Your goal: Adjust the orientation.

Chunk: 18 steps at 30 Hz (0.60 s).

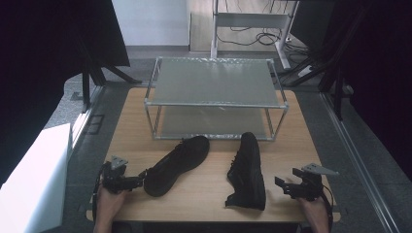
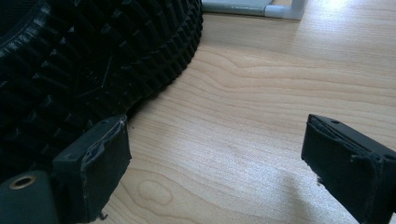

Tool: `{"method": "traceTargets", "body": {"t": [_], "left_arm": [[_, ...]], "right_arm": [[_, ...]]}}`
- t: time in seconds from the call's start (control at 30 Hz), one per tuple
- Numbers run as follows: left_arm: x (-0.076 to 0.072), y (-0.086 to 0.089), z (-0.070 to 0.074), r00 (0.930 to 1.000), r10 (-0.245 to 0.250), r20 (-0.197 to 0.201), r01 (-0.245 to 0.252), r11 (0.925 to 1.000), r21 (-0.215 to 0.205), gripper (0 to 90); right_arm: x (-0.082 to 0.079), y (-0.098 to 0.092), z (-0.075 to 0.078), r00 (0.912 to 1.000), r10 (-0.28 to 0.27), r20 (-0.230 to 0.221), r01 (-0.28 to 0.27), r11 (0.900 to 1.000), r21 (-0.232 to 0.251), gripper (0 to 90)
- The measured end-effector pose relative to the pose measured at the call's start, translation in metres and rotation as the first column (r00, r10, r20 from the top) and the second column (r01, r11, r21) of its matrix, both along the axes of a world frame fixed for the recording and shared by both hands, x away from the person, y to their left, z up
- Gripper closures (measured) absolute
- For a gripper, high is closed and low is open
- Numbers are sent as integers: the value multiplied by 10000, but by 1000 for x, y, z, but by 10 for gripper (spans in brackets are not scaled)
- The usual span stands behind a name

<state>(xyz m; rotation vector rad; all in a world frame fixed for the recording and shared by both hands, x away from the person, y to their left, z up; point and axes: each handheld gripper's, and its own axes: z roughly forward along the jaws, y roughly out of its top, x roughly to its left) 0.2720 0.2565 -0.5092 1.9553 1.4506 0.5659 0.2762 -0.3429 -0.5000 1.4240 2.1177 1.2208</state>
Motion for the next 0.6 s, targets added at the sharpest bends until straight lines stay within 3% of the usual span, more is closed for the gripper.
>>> {"method": "traceTargets", "body": {"t": [0.37, 0.6], "left_arm": [[-8, -20, 2, 9976, -682, -115, 684, 9975, 173, 8], [-10, -39, 4, 9913, -1302, -185, 1304, 9914, 139, 7]], "right_arm": [[0, 0, 0, 10000, -5, 0, 5, 10000, 70, 83], [0, 0, 0, 10000, -6, 3, 6, 10000, 64, 82]]}}
